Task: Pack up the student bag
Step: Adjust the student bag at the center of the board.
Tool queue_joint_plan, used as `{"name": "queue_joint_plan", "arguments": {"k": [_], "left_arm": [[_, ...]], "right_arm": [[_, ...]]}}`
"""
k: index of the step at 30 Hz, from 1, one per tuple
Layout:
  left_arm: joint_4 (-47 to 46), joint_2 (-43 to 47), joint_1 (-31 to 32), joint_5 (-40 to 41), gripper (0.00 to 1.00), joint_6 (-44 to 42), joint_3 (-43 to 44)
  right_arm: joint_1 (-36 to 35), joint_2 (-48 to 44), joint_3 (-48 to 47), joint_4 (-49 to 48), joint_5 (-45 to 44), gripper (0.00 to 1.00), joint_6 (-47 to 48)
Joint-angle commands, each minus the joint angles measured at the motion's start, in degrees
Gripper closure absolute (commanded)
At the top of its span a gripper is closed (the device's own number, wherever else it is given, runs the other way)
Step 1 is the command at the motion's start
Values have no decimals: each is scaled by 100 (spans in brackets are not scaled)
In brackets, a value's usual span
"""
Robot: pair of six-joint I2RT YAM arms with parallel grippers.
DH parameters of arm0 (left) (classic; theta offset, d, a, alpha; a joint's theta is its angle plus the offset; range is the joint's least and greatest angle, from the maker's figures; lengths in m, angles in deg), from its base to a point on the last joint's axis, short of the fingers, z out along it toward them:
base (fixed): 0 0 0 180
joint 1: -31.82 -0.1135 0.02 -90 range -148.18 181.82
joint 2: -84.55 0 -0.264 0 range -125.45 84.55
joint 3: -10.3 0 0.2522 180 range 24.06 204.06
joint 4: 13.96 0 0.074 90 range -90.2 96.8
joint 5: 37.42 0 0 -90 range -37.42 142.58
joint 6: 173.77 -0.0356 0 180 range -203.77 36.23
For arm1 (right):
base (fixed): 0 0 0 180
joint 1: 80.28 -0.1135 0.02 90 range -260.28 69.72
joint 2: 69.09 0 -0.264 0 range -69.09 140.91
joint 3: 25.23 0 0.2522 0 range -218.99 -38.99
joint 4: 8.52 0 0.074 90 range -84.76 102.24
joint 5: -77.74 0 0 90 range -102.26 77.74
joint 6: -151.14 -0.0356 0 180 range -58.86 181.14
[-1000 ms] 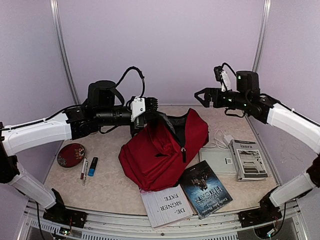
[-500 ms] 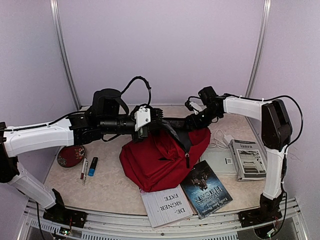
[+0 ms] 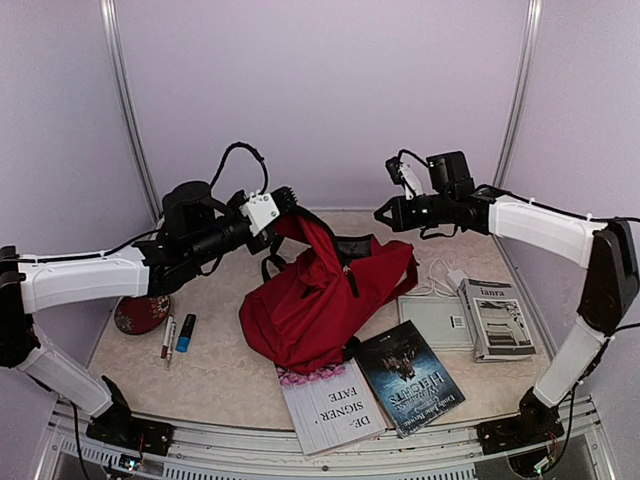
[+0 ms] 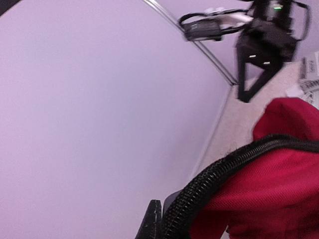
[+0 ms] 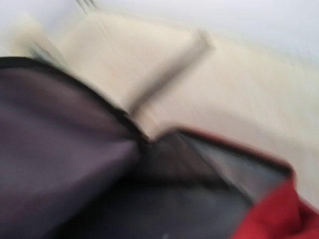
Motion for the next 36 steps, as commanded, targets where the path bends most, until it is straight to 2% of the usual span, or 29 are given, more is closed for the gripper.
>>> {"name": "queue_joint_plan", "arguments": {"k": [1,5,8,13,14,16,19,22,25,28,31,36], "left_arm": [[-1239,-169,-353,-85,100,-356,1045],[-1365,-380,-458,-537,100,-394,1210],[-1328,-398,-509,-999,100,-728,670],[-736,-212,-385,-1048,100,-610,-250],[-655,-83,-337,-1114,100,-541,-431],[-587,92,-204,-1185,100,-362,-793],[-492,256,26,-1167,100,-279,-1122],[-457,315,211,-1124,100,-219,-1257],[-399,369,333,-1075,100,-219,-1281],[-416,421,398,-1052,100,-148,-1302],[-495,431,453,-1002,100,-71,-1356],[-460,431,548,-897,100,-40,-1383]], "right_arm": [[-536,-1234,1208,-2431,-600,100,-757],[-1245,-1846,2836,-3817,-1723,100,-1033],[-1745,-1913,3968,-4652,-2244,100,-1698],[-2497,-1625,4590,-4189,-2518,99,-2183],[-2545,-1689,4671,-3963,-2482,84,-2254],[-2557,-2043,4780,-3557,-2592,64,-2321],[-2529,-2844,4717,-3030,-2797,36,-1759],[-2237,-3307,4121,-2146,-2717,13,-1072],[-1289,-3154,3106,-793,-1973,0,-936],[-426,-2206,2034,-38,-1345,0,-780],[-300,-856,521,448,-1515,0,-131],[-66,1899,-2711,2036,-1211,0,373]]}}
